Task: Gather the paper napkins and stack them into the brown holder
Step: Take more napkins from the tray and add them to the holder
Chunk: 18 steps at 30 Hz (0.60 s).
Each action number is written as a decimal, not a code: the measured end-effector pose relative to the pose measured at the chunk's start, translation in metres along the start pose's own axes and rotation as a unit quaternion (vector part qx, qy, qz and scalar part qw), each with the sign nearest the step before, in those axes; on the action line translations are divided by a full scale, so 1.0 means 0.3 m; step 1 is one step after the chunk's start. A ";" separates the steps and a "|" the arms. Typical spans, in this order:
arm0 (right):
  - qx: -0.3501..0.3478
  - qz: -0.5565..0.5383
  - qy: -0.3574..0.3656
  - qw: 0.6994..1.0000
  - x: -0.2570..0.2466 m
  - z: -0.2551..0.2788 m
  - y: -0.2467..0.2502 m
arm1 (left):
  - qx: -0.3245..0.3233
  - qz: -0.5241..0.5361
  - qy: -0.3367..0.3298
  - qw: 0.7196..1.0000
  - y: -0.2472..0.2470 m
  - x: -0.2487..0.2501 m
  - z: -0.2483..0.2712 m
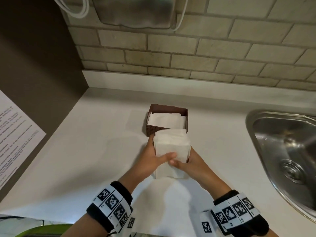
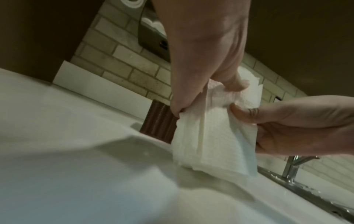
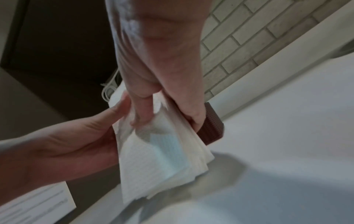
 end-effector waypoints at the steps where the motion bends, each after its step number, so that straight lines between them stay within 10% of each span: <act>1: -0.001 0.006 -0.004 1.000 0.013 0.001 -0.006 | -0.007 -0.005 0.004 1.000 0.001 -0.017 0.004; 12: 0.054 0.007 0.011 0.998 -0.140 0.025 -0.035 | 0.135 0.188 0.094 0.968 0.019 0.100 -0.008; 18: -0.059 0.019 -0.022 0.998 -0.179 0.028 0.032 | 0.119 0.204 0.066 0.970 0.078 0.158 -0.021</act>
Point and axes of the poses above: each hand's wrist, its own z-axis away from the middle knuckle, its own y-axis out of the back of the hand, x = y × z, the point moved 5 cm from there along -z, towards the middle knuckle, and after that the axes turned 6 degrees about x, right-handed, at the moved point
